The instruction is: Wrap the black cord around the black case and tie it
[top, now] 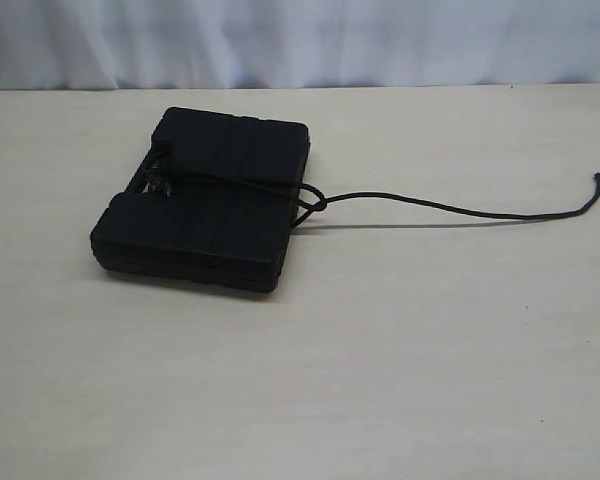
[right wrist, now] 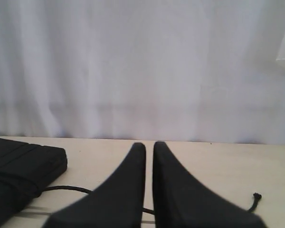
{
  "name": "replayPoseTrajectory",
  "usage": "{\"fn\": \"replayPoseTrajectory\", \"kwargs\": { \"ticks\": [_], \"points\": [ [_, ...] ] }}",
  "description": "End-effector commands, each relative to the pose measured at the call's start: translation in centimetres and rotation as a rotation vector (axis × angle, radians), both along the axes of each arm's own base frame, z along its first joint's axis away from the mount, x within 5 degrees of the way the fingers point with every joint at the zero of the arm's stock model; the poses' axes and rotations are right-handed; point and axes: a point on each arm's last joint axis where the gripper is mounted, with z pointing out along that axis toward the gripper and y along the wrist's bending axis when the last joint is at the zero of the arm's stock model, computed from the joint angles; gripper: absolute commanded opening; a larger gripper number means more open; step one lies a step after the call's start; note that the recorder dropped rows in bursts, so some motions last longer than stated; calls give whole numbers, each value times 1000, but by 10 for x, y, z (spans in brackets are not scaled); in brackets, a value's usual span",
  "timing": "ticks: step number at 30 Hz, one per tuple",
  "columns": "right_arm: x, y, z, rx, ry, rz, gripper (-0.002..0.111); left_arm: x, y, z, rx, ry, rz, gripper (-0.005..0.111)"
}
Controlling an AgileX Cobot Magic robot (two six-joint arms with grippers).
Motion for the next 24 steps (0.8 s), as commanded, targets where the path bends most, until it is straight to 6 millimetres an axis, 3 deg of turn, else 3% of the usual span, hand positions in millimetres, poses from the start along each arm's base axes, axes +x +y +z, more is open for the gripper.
{"fn": "replayPoseTrajectory", "kwargs": {
  "ticks": [1, 15, 24],
  "points": [
    [-11, 1, 0, -124, -60, 15, 5, -3, -2, -11, -45, 117, -19, 0],
    [-15, 1, 3, -159, -105, 11, 5, -3, -2, -11, -45, 115, -19, 0],
    [-15, 2, 3, -280, -116, 3, 5, -3, -2, -11, -43, 117, -19, 0]
  ]
}}
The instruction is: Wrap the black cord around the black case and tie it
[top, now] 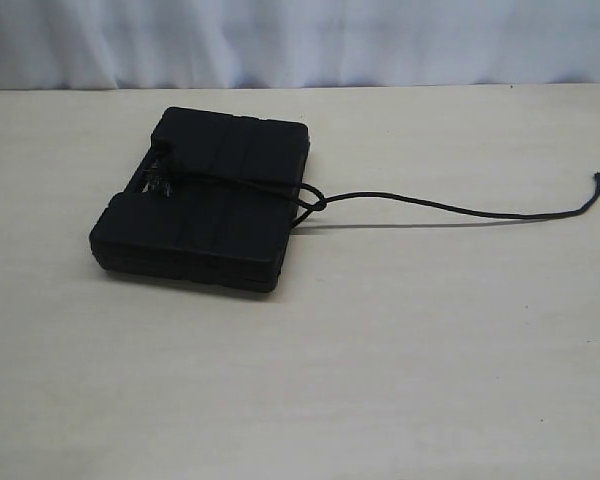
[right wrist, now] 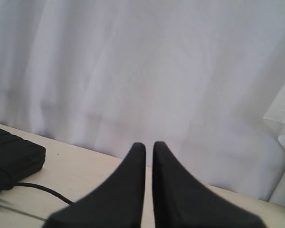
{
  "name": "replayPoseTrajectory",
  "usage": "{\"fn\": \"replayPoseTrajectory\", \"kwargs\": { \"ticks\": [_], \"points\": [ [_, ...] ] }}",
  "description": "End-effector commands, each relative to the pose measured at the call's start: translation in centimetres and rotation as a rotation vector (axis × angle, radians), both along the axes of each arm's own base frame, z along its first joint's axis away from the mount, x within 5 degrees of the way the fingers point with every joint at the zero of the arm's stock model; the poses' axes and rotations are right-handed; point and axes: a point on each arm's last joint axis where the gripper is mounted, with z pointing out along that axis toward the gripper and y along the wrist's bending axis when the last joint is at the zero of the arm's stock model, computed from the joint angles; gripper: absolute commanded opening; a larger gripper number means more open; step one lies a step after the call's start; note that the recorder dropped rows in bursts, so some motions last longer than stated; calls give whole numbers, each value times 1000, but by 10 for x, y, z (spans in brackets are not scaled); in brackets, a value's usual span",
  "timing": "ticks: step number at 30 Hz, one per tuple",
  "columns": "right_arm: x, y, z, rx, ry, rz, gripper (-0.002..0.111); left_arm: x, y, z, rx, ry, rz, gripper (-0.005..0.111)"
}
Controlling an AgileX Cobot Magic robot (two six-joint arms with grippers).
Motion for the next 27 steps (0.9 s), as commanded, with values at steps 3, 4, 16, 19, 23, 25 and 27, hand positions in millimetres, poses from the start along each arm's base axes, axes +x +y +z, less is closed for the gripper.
{"fn": "replayPoseTrajectory", "kwargs": {
  "ticks": [3, 4, 16, 19, 23, 25, 27],
  "points": [
    [0, 0, -1, -24, 2, -1, 5, 0, 0, 0, -4, -6, -1, 0],
    [0, 0, -1, -24, 2, -1, 5, 0, 0, 0, -4, -6, -1, 0],
    [0, 0, -1, -21, 2, -1, 5, 0, 0, 0, -4, -6, -1, 0],
    [0, 0, -2, -4, 14, 0, 5, 0, 0, 0, -4, -6, -1, 0],
    [1, -1, -16, 79, 179, -1, 5, 0, 0, 0, -4, -6, -1, 0],
    [0, -1, -25, 148, 281, -11, 5, 0, 0, 0, -4, -6, -1, 0],
    [0, -2, -29, 148, 321, -21, 5, 0, 0, 0, -4, -6, -1, 0]
  ]
}}
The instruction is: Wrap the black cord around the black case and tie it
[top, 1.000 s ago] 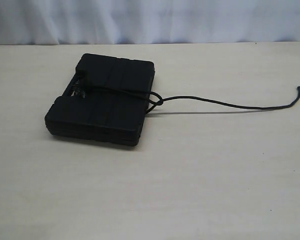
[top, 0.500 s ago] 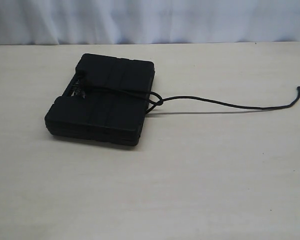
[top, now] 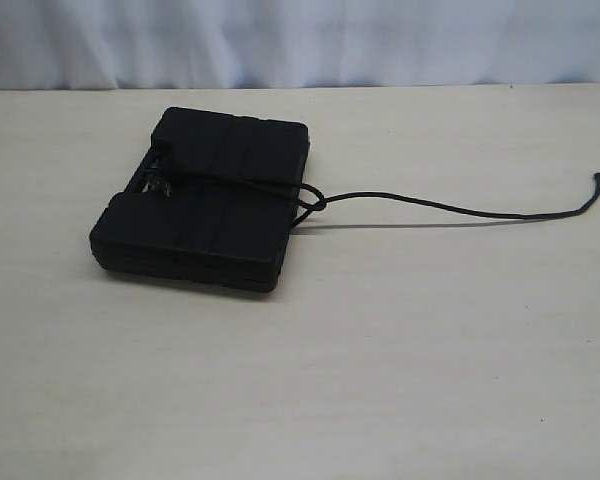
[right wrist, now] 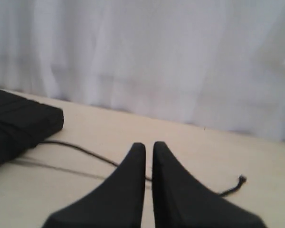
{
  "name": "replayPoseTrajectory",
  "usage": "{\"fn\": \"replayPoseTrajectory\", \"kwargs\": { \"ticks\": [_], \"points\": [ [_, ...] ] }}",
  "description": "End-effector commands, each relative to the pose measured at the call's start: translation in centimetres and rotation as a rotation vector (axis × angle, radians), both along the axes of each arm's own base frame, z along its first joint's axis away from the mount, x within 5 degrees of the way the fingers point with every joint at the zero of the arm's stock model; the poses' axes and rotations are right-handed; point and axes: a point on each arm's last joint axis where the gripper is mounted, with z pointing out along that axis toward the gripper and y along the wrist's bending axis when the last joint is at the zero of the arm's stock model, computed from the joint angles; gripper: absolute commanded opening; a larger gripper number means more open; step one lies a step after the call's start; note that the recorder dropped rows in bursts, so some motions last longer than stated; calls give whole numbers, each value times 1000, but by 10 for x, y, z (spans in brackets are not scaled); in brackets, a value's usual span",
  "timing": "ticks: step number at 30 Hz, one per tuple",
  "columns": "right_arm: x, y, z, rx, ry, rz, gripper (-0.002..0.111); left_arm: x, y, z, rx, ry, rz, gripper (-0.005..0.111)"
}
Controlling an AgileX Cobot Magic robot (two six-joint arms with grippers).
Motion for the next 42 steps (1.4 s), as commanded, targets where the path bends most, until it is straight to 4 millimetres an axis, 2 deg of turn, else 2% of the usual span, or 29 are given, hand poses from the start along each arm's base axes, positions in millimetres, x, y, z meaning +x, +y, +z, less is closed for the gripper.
{"fn": "replayPoseTrajectory", "kwargs": {
  "ticks": [1, 20, 25, 42],
  "points": [
    [-1, -1, -12, 45, 129, -19, 5, 0, 0, 0, -2, -6, -1, 0],
    [-2, -6, -19, -70, 193, -84, 5, 0, 0, 0, 0, -4, -1, 0],
    [-2, -4, -19, -22, 199, -71, 5, 0, 0, 0, 0, -4, -1, 0],
    [-2, -4, -19, -23, 203, -71, 5, 0, 0, 0, 0, -4, -1, 0]
  ]
}}
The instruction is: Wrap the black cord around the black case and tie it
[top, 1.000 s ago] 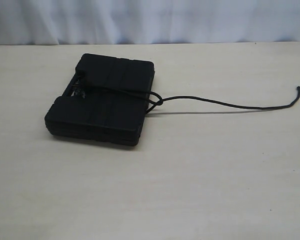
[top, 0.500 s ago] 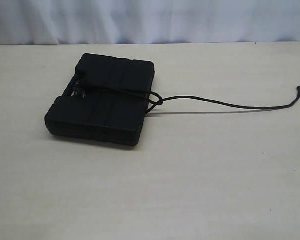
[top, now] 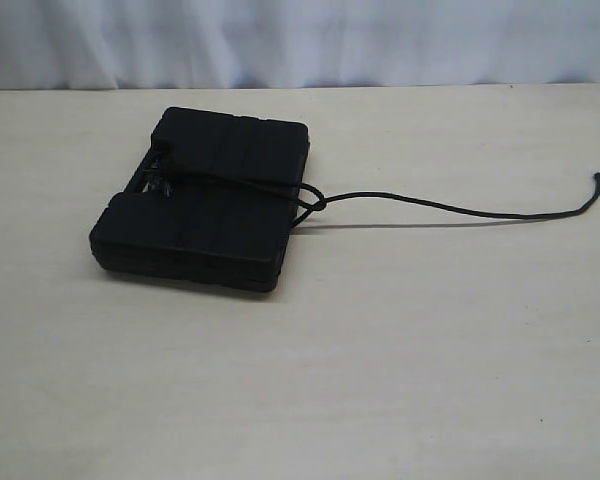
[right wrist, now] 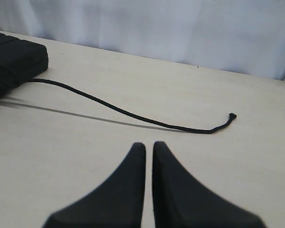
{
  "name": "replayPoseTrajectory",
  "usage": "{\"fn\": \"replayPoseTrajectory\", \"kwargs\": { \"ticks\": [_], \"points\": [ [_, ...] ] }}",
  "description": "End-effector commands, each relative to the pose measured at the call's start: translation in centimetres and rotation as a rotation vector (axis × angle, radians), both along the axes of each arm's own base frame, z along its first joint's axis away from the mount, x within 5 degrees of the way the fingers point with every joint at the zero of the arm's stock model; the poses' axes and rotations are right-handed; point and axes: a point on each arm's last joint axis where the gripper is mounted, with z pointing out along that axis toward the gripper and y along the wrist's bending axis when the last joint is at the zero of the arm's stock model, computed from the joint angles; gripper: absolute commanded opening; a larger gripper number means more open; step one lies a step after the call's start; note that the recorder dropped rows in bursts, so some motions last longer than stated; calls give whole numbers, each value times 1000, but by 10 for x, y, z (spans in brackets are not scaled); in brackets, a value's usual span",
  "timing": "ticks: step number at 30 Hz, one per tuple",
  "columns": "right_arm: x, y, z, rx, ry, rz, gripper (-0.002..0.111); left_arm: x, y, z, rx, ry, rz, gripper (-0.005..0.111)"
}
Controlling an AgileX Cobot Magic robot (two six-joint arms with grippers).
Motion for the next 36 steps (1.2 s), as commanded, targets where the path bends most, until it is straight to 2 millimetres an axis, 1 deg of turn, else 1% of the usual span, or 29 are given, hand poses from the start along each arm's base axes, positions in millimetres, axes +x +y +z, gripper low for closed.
{"fn": "replayPoseTrajectory", "kwargs": {
  "ticks": [1, 6, 14, 36],
  "points": [
    [0, 0, -1, -2, -3, 1, 5, 0, 0, 0, 0, -4, -1, 0],
    [0, 0, -1, -2, -3, 1, 5, 0, 0, 0, -2, -4, 3, 0],
    [0, 0, -1, -2, -3, 1, 5, 0, 4, 0, -3, -4, 71, 0],
    [0, 0, -1, -2, -3, 1, 5, 0, 4, 0, -3, -4, 69, 0]
  ]
}}
